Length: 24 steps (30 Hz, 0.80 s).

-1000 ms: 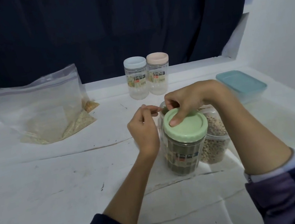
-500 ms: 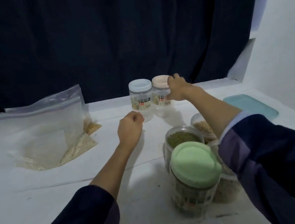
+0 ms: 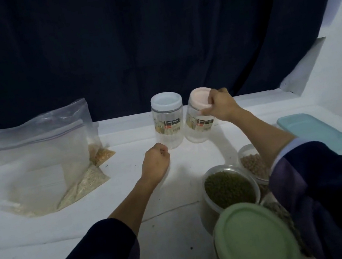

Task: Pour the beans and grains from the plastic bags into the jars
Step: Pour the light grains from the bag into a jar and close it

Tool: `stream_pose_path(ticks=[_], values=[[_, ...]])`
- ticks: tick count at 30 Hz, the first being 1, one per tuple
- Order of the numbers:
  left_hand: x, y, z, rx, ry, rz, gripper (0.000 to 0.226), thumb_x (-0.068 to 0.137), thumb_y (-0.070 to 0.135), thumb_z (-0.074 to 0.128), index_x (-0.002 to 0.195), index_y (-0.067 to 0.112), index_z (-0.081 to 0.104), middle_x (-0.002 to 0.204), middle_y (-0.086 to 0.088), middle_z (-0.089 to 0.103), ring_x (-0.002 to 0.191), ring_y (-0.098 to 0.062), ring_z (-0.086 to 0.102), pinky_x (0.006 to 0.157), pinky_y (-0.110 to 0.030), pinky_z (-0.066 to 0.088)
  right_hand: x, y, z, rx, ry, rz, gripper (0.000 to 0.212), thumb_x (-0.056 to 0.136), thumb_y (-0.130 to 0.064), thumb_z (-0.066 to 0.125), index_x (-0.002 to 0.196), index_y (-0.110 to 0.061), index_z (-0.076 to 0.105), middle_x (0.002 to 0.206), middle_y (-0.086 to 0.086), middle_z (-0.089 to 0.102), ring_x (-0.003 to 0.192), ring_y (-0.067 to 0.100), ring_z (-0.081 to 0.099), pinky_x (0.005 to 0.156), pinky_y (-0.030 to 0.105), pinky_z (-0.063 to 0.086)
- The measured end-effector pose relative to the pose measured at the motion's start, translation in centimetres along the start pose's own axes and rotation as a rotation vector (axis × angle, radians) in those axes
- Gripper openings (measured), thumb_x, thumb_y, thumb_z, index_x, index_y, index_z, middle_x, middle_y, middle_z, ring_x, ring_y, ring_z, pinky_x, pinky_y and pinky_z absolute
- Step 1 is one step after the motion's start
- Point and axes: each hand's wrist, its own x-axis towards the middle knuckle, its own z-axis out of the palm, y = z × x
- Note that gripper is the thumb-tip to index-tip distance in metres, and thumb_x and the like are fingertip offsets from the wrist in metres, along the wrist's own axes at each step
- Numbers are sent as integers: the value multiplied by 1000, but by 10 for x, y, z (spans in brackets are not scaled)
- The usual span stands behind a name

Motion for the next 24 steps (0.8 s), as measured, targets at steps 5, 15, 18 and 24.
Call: stream_pose_path(ticks=[5, 15, 18, 24], values=[[-19, 2, -5, -112, 139, 48, 24, 92, -1, 43, 102, 2, 64, 104, -11, 68, 96, -25, 61, 82, -23, 43, -19, 1, -21, 39, -61, -5, 43, 63, -20, 88, 67, -13, 46, 106, 5, 38, 88, 23, 49, 77, 29, 42], [-87, 9, -27, -449, 8, 178, 51, 70, 20, 84, 109, 22, 52, 104, 10, 58, 95, -6, 58, 76, -14, 47, -90, -83, -14, 61, -520, -217, 54, 53, -16, 92, 49, -18, 38, 55, 1, 38, 60, 20, 35, 57, 29, 29], [-106, -6, -42, -561, 98, 111, 89, 57, 22, 91, 127, 22, 36, 118, 3, 54, 106, -13, 56, 84, -25, 52, -114, -120, -1, 16, -581, -296, 51, 59, -23, 91, 54, -18, 40, 61, 1, 43, 60, 17, 38, 53, 25, 33], [-148, -48, -92, -534, 344, 69, 92, 52, 20, 94, 125, 19, 38, 117, 7, 55, 104, -6, 57, 74, -13, 49, -161, -202, 26, -194, -621, -381, 79, 75, -66, 65, 132, -19, 37, 132, 4, 39, 114, 27, 51, 92, 38, 47]])
